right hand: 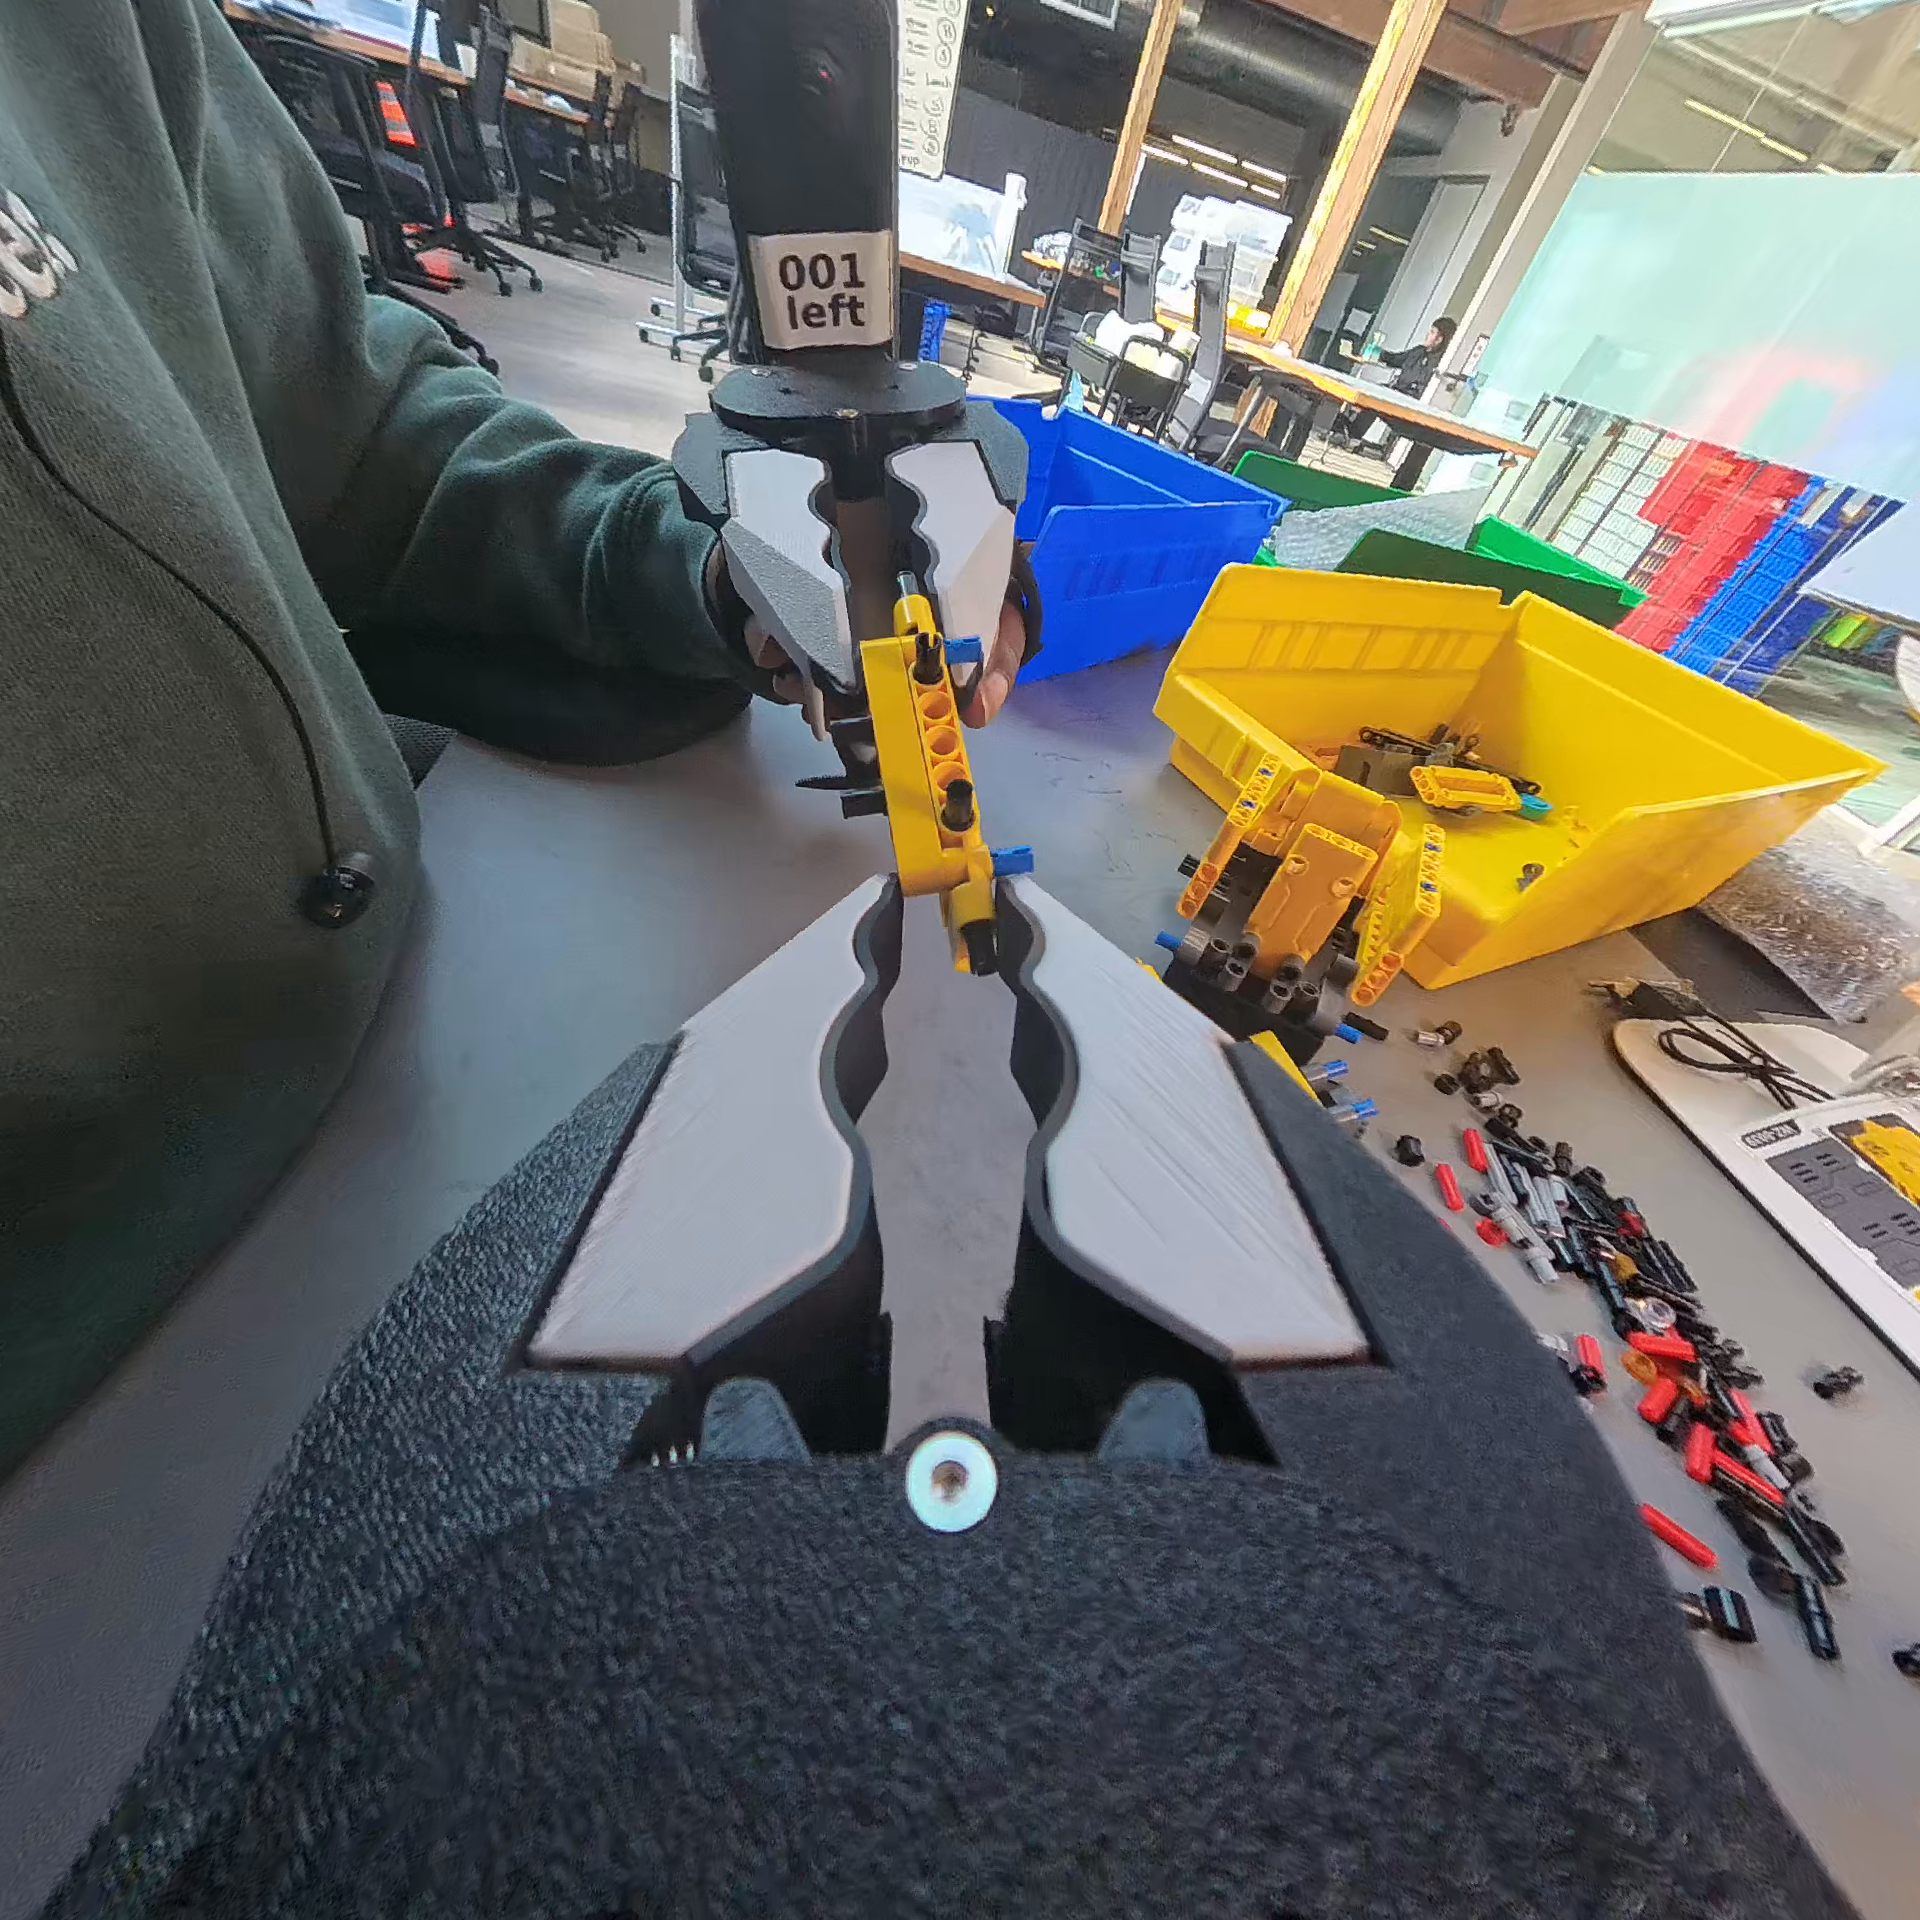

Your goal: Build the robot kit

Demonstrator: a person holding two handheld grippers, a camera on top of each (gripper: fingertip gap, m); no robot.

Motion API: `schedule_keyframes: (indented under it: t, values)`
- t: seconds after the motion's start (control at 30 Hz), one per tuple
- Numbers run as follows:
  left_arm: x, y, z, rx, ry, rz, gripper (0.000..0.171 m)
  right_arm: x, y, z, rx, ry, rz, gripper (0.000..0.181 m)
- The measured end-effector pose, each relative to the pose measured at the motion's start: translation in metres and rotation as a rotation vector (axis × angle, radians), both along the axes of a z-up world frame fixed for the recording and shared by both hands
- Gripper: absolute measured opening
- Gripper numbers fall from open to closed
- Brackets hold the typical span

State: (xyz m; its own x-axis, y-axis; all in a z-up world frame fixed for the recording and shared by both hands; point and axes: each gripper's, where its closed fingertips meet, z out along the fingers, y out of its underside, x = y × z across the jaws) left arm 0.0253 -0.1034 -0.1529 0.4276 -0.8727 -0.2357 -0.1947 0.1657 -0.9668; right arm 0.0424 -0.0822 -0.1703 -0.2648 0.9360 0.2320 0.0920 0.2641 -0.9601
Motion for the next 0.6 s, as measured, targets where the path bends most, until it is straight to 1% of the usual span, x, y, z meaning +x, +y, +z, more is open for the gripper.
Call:
schedule_keyframes:
  t: [0.1,0.27,0.43,0.5,0.6]
  values:
    - [-0.001,0.000,-0.002,-0.037,-0.013,-0.017,0.016,0.000,0.000,0.000,0.011,-0.005,-0.003,0.016]
    - [-0.004,0.000,-0.007,-0.024,0.014,-0.021,0.016,-0.002,0.000,-0.002,0.112,0.000,-0.035,0.015]
    - [-0.004,0.002,-0.013,-0.010,0.033,-0.017,0.016,-0.002,0.004,-0.005,0.102,-0.011,-0.057,0.018]
    - [-0.004,0.004,-0.016,-0.032,0.027,-0.016,0.016,-0.001,0.005,-0.005,0.100,-0.017,-0.057,0.017]
    - [-0.008,0.011,-0.022,-0.069,0.037,0.023,0.017,0.000,0.008,-0.006,0.098,-0.024,-0.068,0.016]
